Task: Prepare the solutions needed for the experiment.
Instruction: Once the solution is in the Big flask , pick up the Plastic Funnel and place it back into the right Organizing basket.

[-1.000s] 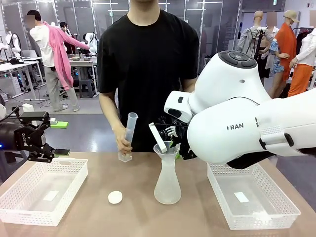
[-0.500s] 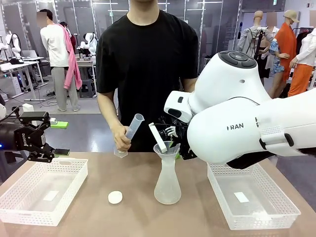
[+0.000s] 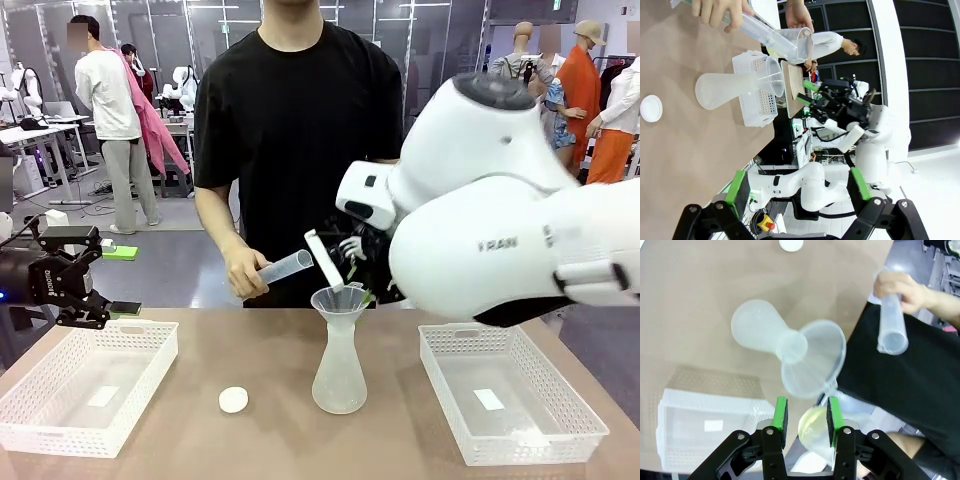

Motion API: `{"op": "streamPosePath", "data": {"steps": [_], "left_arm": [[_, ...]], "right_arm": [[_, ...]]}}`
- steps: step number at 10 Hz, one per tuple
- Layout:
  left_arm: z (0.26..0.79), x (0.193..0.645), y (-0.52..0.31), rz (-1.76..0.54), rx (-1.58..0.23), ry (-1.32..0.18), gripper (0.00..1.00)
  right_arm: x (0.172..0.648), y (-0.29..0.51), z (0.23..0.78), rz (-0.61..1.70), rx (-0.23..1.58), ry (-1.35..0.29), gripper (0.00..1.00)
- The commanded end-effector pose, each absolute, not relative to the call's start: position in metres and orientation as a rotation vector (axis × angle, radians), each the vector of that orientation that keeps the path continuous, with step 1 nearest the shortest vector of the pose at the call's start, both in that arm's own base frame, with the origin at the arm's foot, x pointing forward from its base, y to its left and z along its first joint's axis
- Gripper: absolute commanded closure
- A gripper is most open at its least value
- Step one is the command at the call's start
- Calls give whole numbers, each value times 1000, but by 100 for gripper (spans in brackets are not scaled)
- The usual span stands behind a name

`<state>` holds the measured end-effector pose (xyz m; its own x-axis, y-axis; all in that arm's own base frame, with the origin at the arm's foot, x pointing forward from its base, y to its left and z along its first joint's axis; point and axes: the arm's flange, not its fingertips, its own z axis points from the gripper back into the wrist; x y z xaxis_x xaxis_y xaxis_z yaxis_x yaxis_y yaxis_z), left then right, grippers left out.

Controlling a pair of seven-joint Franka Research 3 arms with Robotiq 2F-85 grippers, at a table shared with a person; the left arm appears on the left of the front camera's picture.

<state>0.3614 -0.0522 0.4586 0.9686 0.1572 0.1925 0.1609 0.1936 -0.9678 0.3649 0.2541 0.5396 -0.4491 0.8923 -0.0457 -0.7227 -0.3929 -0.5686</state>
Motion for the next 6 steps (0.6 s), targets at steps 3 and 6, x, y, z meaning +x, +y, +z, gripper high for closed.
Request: {"op": "streamPosePath", "data": {"steps": [3,6], "left_arm": [[459,358,-54,1,-1403,-273,0],[459,358,-54,1,-1403,-273,0]], "right_arm": [[345,187,599,1652,-411,-393,58],[327,143,608,1358,-196,-194,58]]}}
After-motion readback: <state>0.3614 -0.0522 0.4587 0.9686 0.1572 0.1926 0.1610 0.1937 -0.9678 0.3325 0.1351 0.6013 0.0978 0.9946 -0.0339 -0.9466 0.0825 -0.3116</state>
